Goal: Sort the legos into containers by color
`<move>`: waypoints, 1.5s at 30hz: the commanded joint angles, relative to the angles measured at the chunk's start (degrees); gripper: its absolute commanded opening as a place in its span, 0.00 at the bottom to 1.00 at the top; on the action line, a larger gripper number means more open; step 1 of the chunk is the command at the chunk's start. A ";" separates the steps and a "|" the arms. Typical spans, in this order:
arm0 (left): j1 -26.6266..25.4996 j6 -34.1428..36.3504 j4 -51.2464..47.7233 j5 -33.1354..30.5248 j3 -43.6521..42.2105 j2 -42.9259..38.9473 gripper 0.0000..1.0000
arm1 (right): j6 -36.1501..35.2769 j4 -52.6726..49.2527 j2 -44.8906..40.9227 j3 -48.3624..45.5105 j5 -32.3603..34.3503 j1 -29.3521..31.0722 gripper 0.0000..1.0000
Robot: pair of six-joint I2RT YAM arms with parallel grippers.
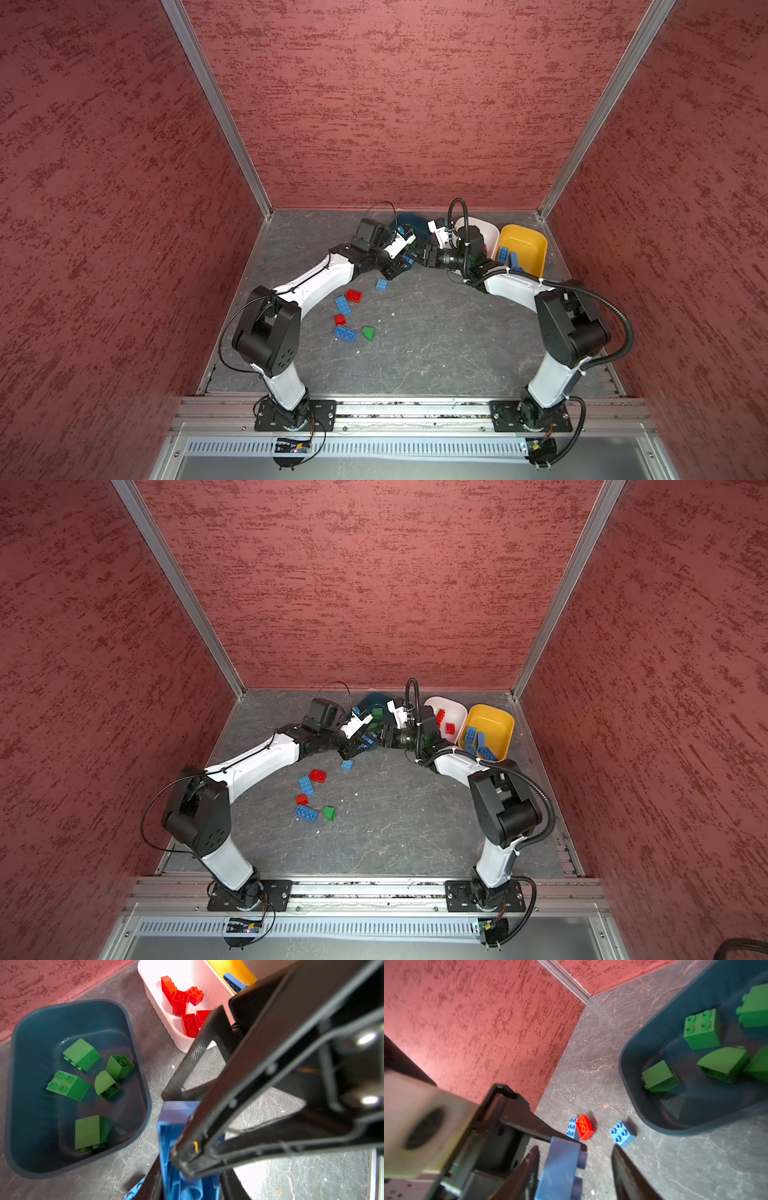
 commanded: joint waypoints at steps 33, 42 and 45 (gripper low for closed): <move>9.81 -43.29 8.55 -29.75 -17.72 -9.67 0.99 | -18.54 -23.16 -13.49 -4.09 45.74 -36.00 0.09; 7.91 -45.76 -11.60 -31.33 -10.45 -4.56 0.98 | -20.15 -31.92 -6.16 5.65 47.06 -35.46 0.60; 5.53 -46.93 -17.63 -36.96 -7.07 -1.20 0.94 | -20.06 -31.47 -7.75 4.72 47.17 -34.63 0.77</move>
